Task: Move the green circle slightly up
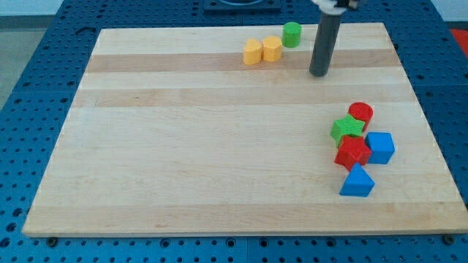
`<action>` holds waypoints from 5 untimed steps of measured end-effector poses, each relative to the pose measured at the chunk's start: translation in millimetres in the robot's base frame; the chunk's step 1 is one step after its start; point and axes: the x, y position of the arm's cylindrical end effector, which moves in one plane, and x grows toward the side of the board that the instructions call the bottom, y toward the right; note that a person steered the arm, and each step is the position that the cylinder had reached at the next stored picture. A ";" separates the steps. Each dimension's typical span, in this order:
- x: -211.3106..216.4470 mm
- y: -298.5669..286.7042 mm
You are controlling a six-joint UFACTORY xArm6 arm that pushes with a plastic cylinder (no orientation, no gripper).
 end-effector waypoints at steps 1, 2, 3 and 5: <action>-40.3 -25.6; -73.5 -32.5; -109.3 -28.7; -116.7 -17.7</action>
